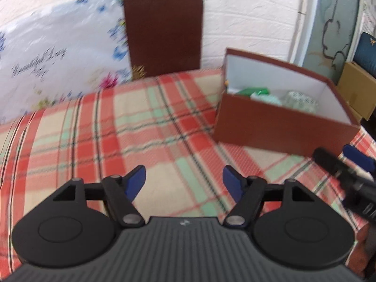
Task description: Organize objects
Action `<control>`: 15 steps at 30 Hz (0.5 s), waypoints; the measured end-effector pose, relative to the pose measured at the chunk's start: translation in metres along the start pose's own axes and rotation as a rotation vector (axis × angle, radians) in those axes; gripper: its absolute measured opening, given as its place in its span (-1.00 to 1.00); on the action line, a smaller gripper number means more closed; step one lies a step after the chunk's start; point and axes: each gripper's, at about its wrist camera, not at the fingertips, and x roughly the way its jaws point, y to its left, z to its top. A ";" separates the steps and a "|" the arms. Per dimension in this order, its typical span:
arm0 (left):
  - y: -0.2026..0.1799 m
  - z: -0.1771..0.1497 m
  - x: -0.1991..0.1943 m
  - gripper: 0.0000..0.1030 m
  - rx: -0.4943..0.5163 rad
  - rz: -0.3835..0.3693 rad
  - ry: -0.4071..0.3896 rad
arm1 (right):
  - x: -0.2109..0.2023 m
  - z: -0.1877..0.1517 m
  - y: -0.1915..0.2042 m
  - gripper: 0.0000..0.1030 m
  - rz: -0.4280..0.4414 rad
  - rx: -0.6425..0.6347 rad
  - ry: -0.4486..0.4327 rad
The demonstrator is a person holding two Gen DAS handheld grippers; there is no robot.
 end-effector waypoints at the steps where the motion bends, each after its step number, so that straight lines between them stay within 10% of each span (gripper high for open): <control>1: 0.003 -0.006 -0.002 0.54 -0.001 0.012 0.002 | -0.004 0.001 0.001 0.76 0.009 0.022 0.010; 15: 0.017 -0.047 -0.029 1.00 0.011 0.115 -0.012 | -0.030 -0.006 0.018 0.98 0.048 0.150 0.069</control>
